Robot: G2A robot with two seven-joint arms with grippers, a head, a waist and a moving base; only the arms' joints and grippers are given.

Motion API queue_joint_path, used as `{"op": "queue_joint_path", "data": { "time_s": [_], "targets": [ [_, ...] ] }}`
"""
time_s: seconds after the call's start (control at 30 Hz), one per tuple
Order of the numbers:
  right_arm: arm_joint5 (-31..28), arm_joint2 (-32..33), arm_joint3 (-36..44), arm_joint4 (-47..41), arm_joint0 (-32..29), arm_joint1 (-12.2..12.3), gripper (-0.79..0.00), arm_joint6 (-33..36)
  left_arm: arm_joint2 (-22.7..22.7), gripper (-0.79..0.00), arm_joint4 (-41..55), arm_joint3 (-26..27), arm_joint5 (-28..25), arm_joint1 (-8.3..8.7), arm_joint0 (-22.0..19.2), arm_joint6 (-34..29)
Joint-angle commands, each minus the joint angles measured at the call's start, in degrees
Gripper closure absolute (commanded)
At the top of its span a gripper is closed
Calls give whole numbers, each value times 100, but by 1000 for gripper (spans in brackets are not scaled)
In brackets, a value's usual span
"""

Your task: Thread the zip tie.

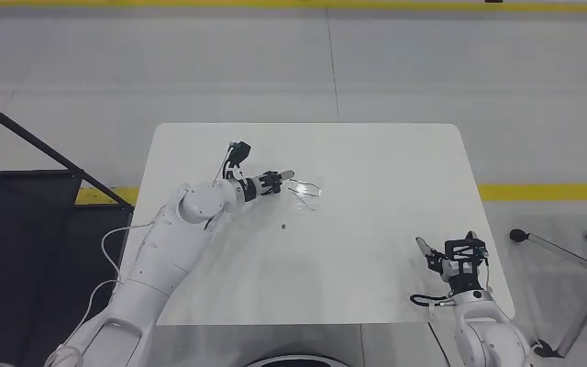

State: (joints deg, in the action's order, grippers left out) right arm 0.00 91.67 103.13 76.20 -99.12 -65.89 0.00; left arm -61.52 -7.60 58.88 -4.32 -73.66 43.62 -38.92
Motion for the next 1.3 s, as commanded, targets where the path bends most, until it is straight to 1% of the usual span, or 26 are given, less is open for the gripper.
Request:
{"op": "queue_joint_path", "data": {
  "time_s": [0.0, 0.03, 0.07, 0.17, 0.4, 0.5, 0.7, 0.83, 1.07, 1.13, 1.27],
  "targets": [
    [0, 0, 0, 0, 0, 0, -785, 0, 77, -431, 5, -108, -48, -31, -60, 34],
    [0, 0, 0, 0, 0, 0, -785, 0, 117, -366, -7, -155, -62, -47, -92, 55],
    [0, 0, 0, 0, 0, 0, -785, 0, 153, -351, -12, -201, -69, -63, -122, 84],
    [0, 0, 0, 0, 0, 0, -785, 0, 242, -363, -18, -326, -84, -107, -210, 156],
    [0, 0, 0, 0, 0, 0, -785, 0, 343, -329, -19, -532, -128, -172, -334, 239],
    [0, 0, 0, 0, 0, 0, -785, 0, 371, -296, -7, -608, -137, -196, -371, 262],
    [0, 0, 0, 0, 0, 0, -785, 0, 417, -262, 22, -741, -163, -242, -442, 297],
    [0, 0, 0, 0, 0, 0, -785, 0, 418, -215, 51, -804, -208, -261, -467, 311],
    [0, 0, 0, 0, 0, 0, -785, 0, 400, -194, 93, -881, -283, -282, -489, 294],
    [0, 0, 0, 0, 0, 0, -785, 0, 396, -175, 97, -898, -297, -286, -495, 287],
    [0, 0, 0, 0, 0, 0, -785, 0, 379, -197, 99, -921, -356, -290, -504, 253]
  ]
}}
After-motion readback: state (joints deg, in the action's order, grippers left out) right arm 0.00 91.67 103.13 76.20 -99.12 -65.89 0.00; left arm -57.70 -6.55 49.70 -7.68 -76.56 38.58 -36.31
